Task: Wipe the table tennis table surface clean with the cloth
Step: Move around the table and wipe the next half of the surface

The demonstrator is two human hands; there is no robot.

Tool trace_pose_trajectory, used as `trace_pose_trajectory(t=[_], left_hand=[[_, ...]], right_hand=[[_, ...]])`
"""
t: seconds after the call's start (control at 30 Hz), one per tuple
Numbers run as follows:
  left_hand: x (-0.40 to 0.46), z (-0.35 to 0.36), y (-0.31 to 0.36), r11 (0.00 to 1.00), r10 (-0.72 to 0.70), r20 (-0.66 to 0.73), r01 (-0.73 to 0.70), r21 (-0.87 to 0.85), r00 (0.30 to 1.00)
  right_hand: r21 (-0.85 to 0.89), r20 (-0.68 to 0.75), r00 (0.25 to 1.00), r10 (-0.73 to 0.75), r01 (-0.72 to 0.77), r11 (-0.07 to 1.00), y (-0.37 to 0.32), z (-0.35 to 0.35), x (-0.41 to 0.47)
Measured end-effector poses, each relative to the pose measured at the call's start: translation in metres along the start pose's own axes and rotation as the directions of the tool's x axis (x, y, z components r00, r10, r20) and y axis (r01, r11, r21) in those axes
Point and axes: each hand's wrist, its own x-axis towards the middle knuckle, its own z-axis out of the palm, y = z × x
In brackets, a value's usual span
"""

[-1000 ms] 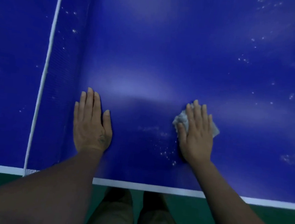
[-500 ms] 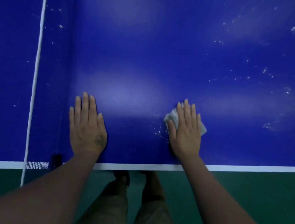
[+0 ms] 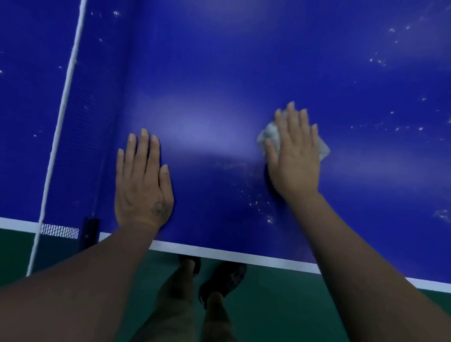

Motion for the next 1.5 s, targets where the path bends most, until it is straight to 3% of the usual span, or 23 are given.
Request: trace_pose_trajectory(t=[0.13, 0.2, 0.3, 0.37, 0.47, 0.6, 0.73, 0.83, 0.9, 1.03, 1.1, 1.17, 1.23, 1.33, 1.5], left_hand=[[-0.001, 0.000, 0.001, 1.000, 0.004, -0.030, -0.005, -0.028, 1.000], [-0.001, 0.000, 0.001, 1.000, 0.002, -0.034, -0.003, -0.031, 0.999], [0.000, 0.001, 0.001, 1.000, 0.008, -0.038, -0.009, -0.019, 0.999], [0.000, 0.002, 0.000, 1.000, 0.011, -0.040, -0.012, -0.019, 0.999], [0.000, 0.001, 0.002, 0.999, 0.010, -0.046, -0.011, -0.030, 0.999], [0.001, 0.002, 0.002, 0.999, 0.011, -0.064, -0.013, -0.031, 0.998], [0.000, 0.002, 0.002, 0.999, 0.008, -0.070, -0.010, -0.032, 0.998], [0.001, 0.003, 0.001, 0.999, 0.012, -0.064, -0.014, -0.031, 0.998], [0.001, 0.003, 0.002, 1.000, 0.008, -0.060, -0.010, -0.029, 0.998], [0.001, 0.003, 0.002, 0.999, 0.003, -0.069, -0.005, -0.037, 0.998], [0.001, 0.002, 0.002, 0.999, 0.005, -0.069, -0.007, -0.033, 0.998], [0.000, 0.002, 0.002, 1.000, 0.007, -0.070, -0.009, -0.021, 0.997], [0.001, 0.002, 0.001, 1.000, 0.011, -0.069, -0.012, -0.012, 0.998], [0.001, 0.002, 0.001, 1.000, 0.015, -0.072, -0.016, -0.024, 0.997], [-0.001, 0.002, 0.001, 0.999, 0.018, -0.097, -0.022, -0.039, 0.995]], right_hand=[[0.008, 0.157, 0.926, -0.343, 0.346, 0.938, 0.002, 0.000, -0.074], [0.012, 0.156, 0.914, -0.374, 0.377, 0.926, 0.022, -0.004, -0.066], [0.009, 0.094, 0.988, -0.120, 0.119, 0.993, 0.063, -0.013, -0.042], [0.015, 0.043, 0.995, 0.091, -0.092, 0.996, 0.080, -0.018, -0.054], [0.052, -0.036, 0.944, 0.329, -0.327, 0.944, 0.068, -0.014, -0.103], [0.116, -0.067, 0.803, 0.593, -0.584, 0.804, -0.008, 0.007, -0.149], [0.219, -0.050, 0.797, 0.602, -0.579, 0.785, -0.082, 0.025, -0.136], [0.327, -0.063, 0.742, 0.667, -0.616, 0.717, -0.081, 0.026, -0.110], [0.298, -0.114, 0.731, 0.673, -0.621, 0.725, -0.064, 0.023, -0.089], [0.099, -0.113, 0.894, 0.433, -0.424, 0.900, -0.044, 0.024, -0.034], [0.037, -0.099, 0.977, 0.188, -0.185, 0.982, -0.045, 0.026, -0.004], [0.028, -0.050, 0.995, -0.086, 0.088, 0.996, -0.053, 0.026, 0.025], [0.053, 0.042, 0.947, -0.318, 0.316, 0.947, -0.063, 0.026, 0.045], [0.041, 0.137, 0.813, -0.566, 0.566, 0.823, -0.067, 0.024, 0.044], [0.126, 0.254, 0.578, -0.776, 0.775, 0.619, -0.054, 0.014, -0.037]])
